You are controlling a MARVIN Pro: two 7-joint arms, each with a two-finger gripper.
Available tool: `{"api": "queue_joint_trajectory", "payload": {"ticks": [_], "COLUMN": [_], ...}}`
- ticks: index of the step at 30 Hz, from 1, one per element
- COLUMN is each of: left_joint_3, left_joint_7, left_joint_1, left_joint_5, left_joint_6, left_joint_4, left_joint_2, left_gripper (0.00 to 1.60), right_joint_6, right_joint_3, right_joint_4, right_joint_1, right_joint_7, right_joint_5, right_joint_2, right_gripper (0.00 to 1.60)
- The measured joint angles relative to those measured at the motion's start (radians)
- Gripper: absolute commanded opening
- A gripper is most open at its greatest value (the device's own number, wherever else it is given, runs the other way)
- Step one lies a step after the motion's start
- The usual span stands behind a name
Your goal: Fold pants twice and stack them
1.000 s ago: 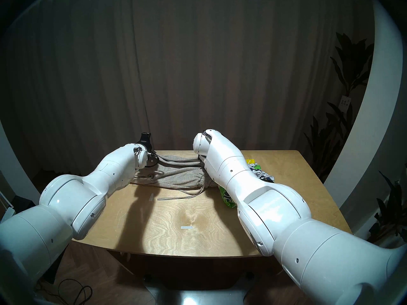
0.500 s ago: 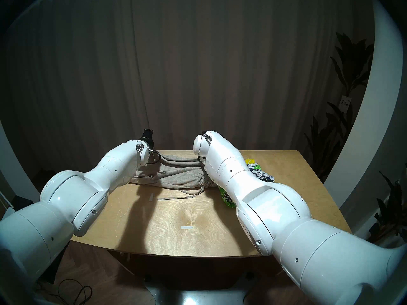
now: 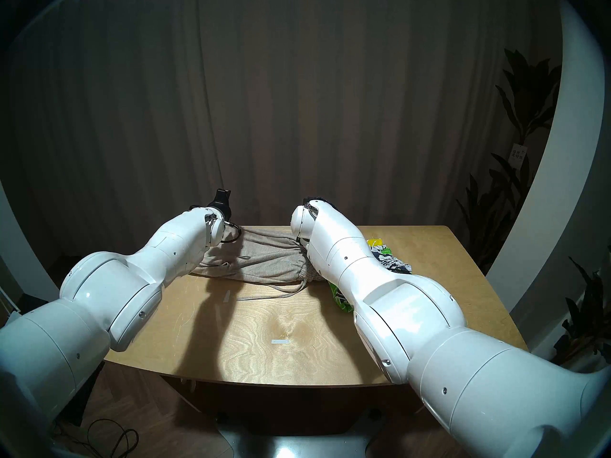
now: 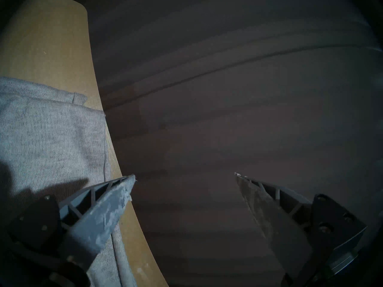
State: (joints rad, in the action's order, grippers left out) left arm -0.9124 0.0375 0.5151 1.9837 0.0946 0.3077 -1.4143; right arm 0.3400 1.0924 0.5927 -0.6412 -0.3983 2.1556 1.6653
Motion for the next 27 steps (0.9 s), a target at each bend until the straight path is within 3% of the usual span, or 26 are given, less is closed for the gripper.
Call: {"api": "queue_joint_trajectory", "payload": {"ticks": [15,20,27], "left_joint_3": [-0.044,-0.068,-0.085], "left_joint_7": [-0.105,-0.198,-0.266], "left_joint_1": [-0.027,-0.013,0.040], "left_joint_5": [0.003,0.012,0.026], "left_joint_6": [-0.034,-0.042,-0.045], "left_joint_4": [-0.012,0.000,0.011], "left_joint_2": [0.096,0.157,0.207], "left_gripper": [1.60,1.60,1.60], "right_joint_6": [-0.064,-0.110,-0.146], "right_joint_3": [-0.017,-0.047,-0.088], "right_joint_4": [0.023,0.094,0.173], "right_joint_1": [-0.003,-0.028,-0.073], "right_joint_7": [0.069,0.105,0.130], "right_joint_5": [0.002,0.001,-0.013], "right_joint_2": [0.026,0.042,0.050], "right_gripper": [1.60,1.60,1.60]}}
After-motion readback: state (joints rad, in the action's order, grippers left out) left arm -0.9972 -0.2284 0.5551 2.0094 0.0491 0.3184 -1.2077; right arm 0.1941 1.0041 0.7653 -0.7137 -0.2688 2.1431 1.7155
